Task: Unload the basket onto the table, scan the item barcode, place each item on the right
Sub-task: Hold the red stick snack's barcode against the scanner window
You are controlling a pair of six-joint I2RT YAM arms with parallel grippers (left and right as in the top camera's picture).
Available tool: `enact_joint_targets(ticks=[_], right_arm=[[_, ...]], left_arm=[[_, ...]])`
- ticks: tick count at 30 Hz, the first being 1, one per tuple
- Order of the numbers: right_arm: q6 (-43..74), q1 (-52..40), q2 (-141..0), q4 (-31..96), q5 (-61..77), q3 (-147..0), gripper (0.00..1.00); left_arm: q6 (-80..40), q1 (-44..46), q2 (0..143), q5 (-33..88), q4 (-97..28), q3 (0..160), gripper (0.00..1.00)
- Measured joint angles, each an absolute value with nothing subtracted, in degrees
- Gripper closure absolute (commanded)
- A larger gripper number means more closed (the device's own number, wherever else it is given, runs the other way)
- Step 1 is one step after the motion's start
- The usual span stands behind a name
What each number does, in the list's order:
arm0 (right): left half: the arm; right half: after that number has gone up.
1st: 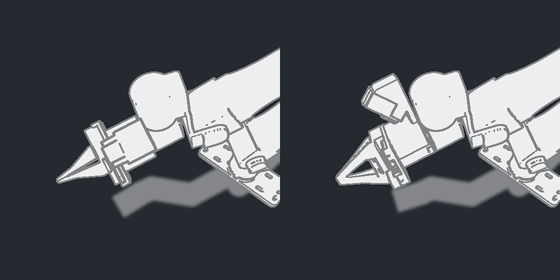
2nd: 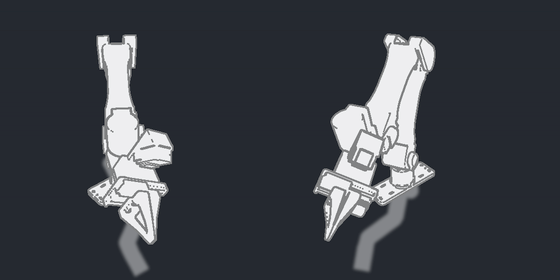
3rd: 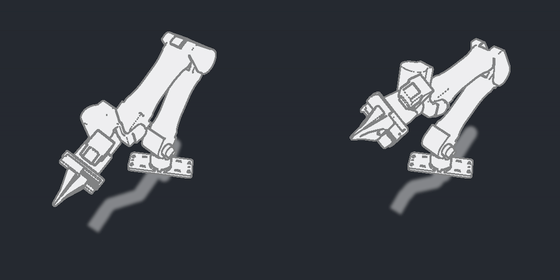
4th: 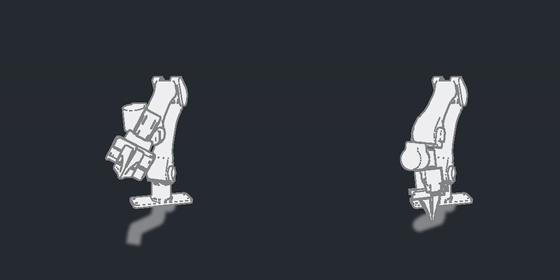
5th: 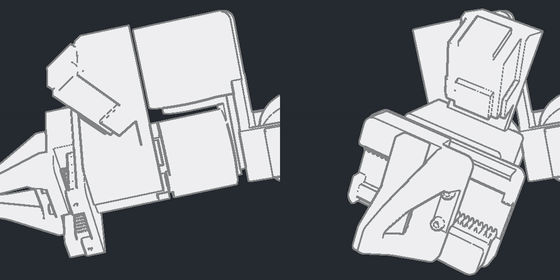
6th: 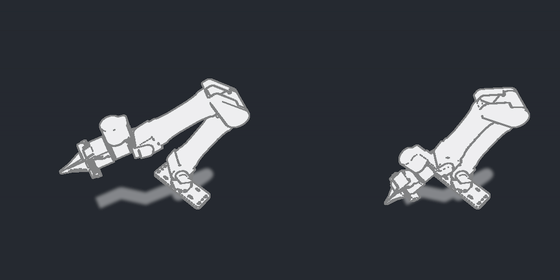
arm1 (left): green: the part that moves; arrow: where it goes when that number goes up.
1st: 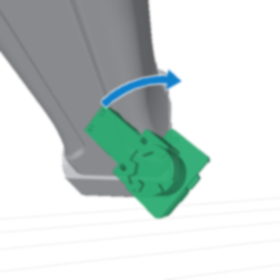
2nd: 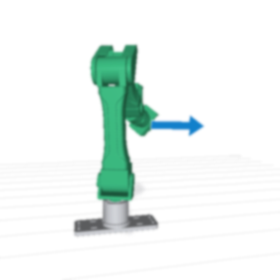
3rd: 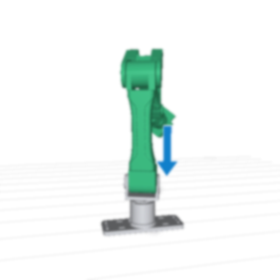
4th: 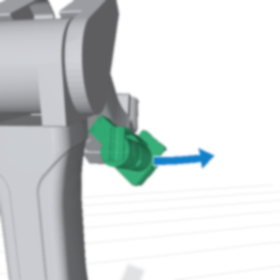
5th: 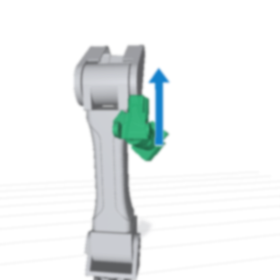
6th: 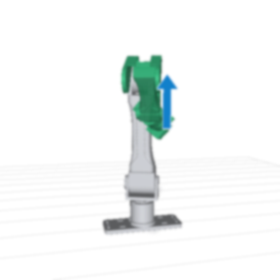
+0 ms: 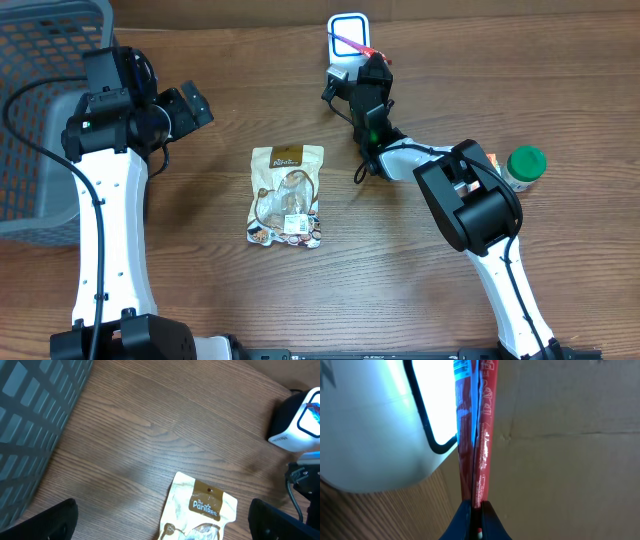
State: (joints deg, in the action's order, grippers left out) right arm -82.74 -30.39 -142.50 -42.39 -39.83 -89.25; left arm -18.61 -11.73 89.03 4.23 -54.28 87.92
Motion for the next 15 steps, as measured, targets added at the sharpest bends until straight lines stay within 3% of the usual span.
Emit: enact_joint_targets(ticks=[8,15], right_arm=[[-83.0,-30.0,-142.5,-45.3,-41.1,-89.4,0.96],[-83.1,-29.6,-142.6,-35.9,-41.4,-89.6,0.96]], left_arm=[[-18.6,-11.7,89.0,4.2,-54.3,87.9,0.0],[-18.6,-11.7,89.0,4.2,-54.3,87.9,0.0]])
